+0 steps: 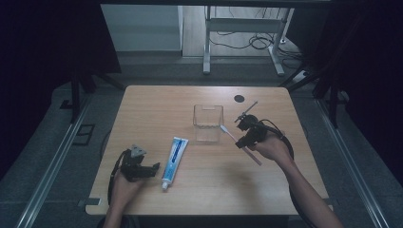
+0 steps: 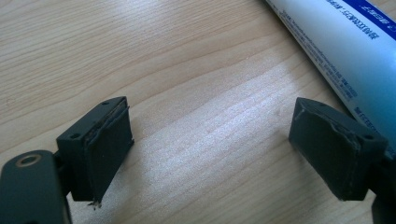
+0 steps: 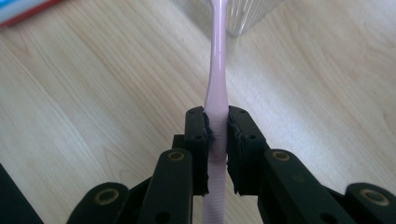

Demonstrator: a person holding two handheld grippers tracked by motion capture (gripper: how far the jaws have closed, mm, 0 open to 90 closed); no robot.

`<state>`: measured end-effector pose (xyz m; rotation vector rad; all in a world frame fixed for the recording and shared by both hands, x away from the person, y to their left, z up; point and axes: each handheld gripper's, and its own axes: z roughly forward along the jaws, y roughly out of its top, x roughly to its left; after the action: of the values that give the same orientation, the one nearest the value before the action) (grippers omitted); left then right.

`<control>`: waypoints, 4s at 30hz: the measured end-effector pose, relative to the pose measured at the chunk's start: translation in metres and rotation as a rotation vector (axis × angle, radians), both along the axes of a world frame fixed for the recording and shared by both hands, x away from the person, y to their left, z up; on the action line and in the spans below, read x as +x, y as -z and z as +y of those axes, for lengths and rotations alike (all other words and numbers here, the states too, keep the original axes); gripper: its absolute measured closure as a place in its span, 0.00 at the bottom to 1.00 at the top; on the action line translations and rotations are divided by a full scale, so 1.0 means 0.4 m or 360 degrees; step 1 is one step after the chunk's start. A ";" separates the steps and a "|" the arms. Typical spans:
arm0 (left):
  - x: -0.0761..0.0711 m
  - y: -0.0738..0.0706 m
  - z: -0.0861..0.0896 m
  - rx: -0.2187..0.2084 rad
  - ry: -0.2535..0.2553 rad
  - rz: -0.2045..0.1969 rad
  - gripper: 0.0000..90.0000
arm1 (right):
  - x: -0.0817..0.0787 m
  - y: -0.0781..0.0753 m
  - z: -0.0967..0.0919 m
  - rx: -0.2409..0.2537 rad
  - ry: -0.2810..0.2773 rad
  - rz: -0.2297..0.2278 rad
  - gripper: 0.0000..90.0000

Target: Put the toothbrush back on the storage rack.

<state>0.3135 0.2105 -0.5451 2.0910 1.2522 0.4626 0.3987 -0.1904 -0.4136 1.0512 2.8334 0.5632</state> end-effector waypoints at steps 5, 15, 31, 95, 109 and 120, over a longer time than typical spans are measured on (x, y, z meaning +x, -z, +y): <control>0.000 0.000 0.000 -0.0002 -0.0001 0.0000 0.15 | 0.013 -0.020 0.015 0.0026 0.0007 -0.0031 0.87; 0.000 0.000 0.000 0.0003 0.0003 0.0001 0.15 | 0.038 -0.056 0.054 0.0088 0.0010 -0.0086 0.87; 0.000 0.000 0.000 0.0003 0.0002 0.0000 0.15 | 0.091 -0.091 0.099 0.0189 0.0017 -0.0146 0.87; 0.000 -0.001 0.002 0.0009 0.0008 0.0009 0.15 | 0.252 -0.044 0.230 0.0422 0.0090 -0.0504 0.87; 0.000 -0.001 0.001 0.0007 0.0007 0.0006 0.15 | 0.256 0.031 0.222 0.0390 0.0074 -0.0472 0.87; 0.000 -0.001 0.001 0.0008 0.0007 0.0006 0.15 | 0.255 0.069 0.231 0.0359 0.0046 -0.0431 0.87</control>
<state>0.3135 0.2111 -0.5449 2.0989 1.2497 0.4606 0.5005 -0.0979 -0.4411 0.9598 2.5598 0.9613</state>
